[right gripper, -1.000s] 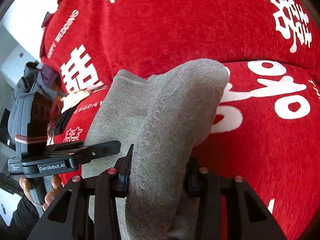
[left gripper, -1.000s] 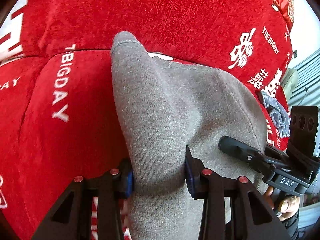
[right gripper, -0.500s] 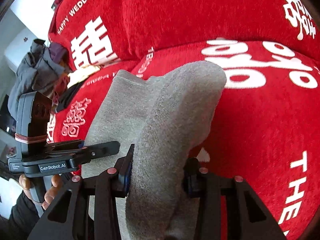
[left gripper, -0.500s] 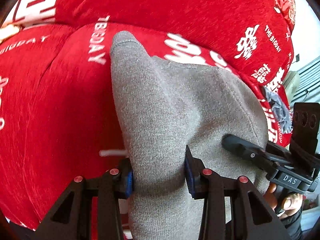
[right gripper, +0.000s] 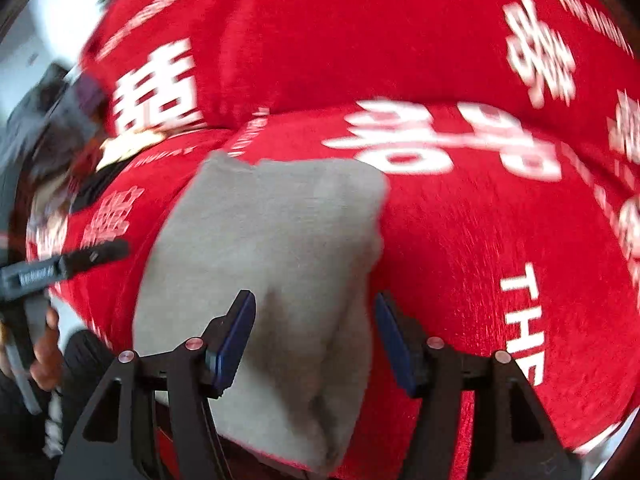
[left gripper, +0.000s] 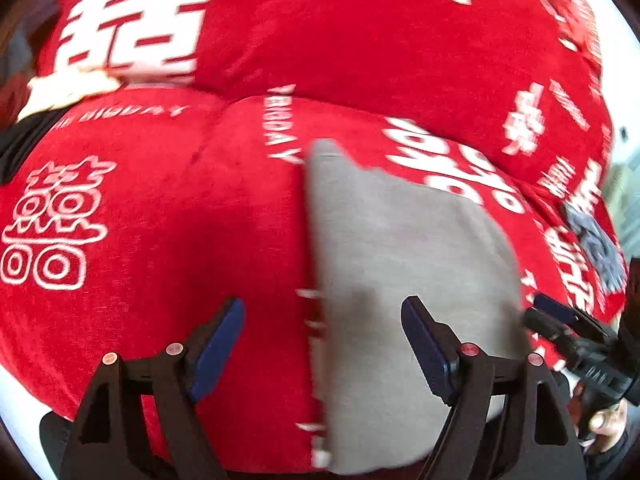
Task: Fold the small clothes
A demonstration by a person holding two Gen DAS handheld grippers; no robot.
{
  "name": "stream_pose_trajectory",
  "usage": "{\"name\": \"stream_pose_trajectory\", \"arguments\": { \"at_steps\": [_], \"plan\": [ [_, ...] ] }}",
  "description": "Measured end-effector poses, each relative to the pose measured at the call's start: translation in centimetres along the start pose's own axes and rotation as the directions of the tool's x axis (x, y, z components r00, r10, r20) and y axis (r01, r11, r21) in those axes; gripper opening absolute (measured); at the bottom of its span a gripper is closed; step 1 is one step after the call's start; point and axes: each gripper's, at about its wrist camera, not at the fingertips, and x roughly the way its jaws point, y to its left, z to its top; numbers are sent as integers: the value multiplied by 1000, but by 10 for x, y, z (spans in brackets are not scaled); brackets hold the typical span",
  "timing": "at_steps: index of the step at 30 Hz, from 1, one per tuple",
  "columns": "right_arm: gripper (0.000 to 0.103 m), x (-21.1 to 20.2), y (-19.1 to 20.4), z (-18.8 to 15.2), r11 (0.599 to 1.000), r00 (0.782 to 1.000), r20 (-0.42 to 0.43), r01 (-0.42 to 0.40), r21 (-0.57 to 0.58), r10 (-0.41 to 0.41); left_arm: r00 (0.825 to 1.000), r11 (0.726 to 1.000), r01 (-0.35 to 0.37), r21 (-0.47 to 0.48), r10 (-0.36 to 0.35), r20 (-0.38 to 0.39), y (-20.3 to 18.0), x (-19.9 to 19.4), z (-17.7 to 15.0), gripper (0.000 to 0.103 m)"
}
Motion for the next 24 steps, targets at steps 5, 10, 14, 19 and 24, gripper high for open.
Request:
{"name": "stream_pose_trajectory", "arguments": {
  "at_steps": [5,10,14,19,24],
  "plan": [
    [78,-1,55,-22,965,998,42,48,-258,-38,999,989,-41,140,39,13,-47,13,-15,81],
    [82,30,47,-39,962,995,-50,69,-265,-85,989,980,-113,161,127,-79,-43,51,-28,97],
    [85,29,43,-42,966,997,-38,58,-253,-70,990,989,-112,99,119,-72,-30,52,-30,103],
    [86,13,41,-29,978,1000,-23,0,-208,-5,984,977,-165,137,172,-45,-36,46,-24,103],
    [86,12,39,-7,979,999,-2,-32,-203,32,974,964,-225,141,227,3,-33,46,-10,103]
  ]
}}
